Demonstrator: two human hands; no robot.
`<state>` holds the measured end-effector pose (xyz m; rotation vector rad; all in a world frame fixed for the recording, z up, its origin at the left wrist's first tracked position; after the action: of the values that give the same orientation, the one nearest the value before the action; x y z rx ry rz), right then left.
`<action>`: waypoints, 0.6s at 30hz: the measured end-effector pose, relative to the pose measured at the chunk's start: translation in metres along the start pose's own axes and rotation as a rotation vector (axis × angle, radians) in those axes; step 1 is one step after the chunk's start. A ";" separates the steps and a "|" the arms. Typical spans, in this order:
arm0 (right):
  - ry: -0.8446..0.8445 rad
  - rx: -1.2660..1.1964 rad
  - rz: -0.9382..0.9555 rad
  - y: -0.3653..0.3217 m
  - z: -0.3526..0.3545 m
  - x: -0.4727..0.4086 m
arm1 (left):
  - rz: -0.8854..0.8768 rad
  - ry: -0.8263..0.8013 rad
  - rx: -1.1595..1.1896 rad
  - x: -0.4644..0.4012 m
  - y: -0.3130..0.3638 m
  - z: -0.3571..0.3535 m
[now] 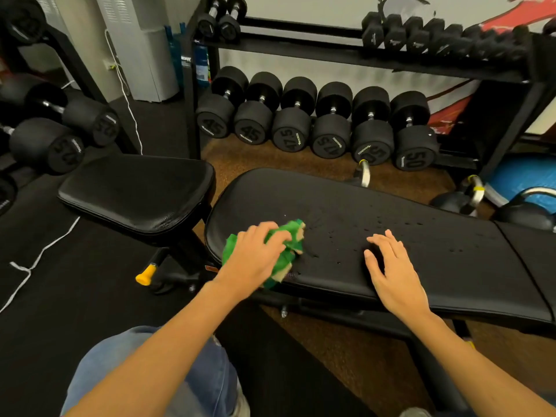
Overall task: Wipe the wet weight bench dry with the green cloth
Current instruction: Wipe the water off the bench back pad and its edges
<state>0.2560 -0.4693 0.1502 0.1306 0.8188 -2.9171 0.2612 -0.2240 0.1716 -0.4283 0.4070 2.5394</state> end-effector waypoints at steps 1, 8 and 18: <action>-0.003 -0.003 -0.006 0.001 0.000 0.000 | 0.063 0.046 0.018 -0.002 -0.016 0.009; 0.008 0.035 -0.001 0.003 -0.001 0.000 | 0.505 -0.089 0.177 -0.015 -0.135 -0.001; 0.024 0.072 -0.012 0.003 -0.002 -0.002 | 0.546 -0.247 -0.140 -0.003 -0.092 -0.021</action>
<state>0.2580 -0.4709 0.1475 0.1679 0.7212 -2.9632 0.3185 -0.1584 0.1354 -0.0454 0.2786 3.1162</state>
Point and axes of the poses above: each hand's wrist, its own x-axis away from the middle knuckle, its own z-axis out of the back of the hand, y = z × x, the point moved 10 cm from there along -x, towards the middle knuckle, and after that the axes turned 9 degrees about -y, right-handed, at the moved point
